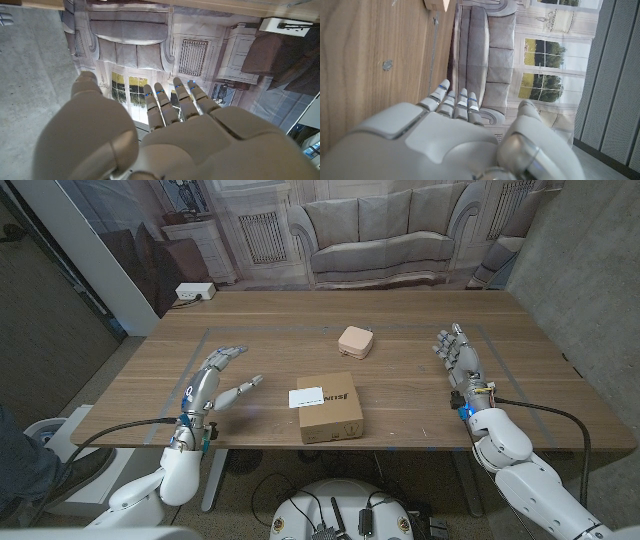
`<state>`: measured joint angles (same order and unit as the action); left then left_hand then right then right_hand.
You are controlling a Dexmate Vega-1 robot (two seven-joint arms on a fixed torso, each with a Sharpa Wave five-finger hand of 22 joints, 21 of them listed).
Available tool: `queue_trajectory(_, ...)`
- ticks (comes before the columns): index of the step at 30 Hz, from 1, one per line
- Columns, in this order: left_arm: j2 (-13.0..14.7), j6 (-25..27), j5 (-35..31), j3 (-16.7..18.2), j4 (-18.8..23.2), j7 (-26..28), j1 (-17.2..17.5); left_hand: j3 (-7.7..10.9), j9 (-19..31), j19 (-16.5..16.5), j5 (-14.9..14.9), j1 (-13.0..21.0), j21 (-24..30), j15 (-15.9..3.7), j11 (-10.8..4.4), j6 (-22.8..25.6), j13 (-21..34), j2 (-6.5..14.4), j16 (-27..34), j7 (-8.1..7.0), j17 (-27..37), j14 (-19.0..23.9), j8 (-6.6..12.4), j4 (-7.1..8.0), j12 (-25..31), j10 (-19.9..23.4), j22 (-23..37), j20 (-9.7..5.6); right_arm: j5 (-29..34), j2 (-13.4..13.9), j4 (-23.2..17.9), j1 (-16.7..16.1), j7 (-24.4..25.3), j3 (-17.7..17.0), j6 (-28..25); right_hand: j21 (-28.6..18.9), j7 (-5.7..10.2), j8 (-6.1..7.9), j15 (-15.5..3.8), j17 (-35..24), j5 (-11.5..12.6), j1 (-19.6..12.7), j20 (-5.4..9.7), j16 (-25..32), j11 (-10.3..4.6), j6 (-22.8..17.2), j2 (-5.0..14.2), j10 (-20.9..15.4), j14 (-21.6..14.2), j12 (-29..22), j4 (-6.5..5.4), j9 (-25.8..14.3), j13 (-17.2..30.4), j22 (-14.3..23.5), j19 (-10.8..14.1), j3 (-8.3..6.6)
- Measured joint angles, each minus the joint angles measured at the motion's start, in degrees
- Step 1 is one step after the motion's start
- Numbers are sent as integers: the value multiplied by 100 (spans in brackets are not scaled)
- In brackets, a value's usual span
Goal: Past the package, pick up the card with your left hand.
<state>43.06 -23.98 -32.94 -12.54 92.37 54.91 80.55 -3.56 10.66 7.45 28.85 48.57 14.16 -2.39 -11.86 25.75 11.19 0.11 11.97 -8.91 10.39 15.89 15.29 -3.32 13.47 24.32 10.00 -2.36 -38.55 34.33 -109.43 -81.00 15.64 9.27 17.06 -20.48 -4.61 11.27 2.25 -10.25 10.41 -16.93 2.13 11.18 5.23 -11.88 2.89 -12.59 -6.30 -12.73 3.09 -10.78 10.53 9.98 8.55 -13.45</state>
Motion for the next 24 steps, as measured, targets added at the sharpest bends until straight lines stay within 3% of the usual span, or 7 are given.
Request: queue_trajectory(24,670,1096,-330,-16,678,99,382,16,1,30,0,169,-64,0,0,61,1,-27,0,-62,1,0,-1,-79,0,82,-1,32,-95,24,-257,-159,75,-223,-30,36,0,0,0,0,0,24,0,0,9,0,24,-9,0,0,0,0,0,0,-1,0)
